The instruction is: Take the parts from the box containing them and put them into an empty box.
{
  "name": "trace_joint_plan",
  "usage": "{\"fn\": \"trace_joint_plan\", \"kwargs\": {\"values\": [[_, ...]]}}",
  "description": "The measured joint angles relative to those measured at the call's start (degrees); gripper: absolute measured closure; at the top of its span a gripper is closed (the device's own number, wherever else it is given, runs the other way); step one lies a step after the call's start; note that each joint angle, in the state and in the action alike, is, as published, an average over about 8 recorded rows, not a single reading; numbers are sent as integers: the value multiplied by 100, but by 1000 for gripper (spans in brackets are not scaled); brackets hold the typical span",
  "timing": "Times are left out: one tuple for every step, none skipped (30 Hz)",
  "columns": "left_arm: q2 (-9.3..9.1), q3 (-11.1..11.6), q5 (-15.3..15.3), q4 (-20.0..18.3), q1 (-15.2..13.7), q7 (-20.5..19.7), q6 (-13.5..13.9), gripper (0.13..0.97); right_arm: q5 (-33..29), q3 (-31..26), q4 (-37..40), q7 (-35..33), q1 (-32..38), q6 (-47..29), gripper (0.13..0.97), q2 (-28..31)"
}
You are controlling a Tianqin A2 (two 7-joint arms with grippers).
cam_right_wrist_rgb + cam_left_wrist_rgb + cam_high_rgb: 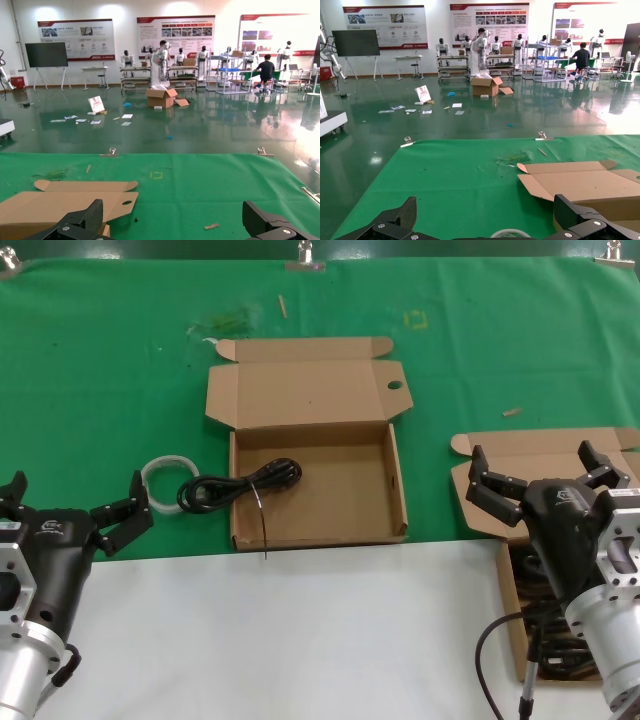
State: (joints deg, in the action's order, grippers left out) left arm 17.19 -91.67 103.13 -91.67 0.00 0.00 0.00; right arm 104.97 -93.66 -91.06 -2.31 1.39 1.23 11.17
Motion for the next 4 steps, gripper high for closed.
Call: {"fn": "trace_joint_plan", "kwargs": {"values": [[0, 0, 0, 0, 0, 0, 0, 132, 0, 0, 0, 0, 0, 0, 129, 0], [0, 0, 0, 0, 0, 0, 0, 132, 0, 0, 0, 0, 0, 0, 129, 0], [0, 0, 0, 0, 0, 0, 0, 132, 0, 0, 0, 0, 0, 0, 129, 0], [0, 0, 0, 0, 0, 0, 0, 132, 0, 0, 0, 0, 0, 0, 129, 0]]}}
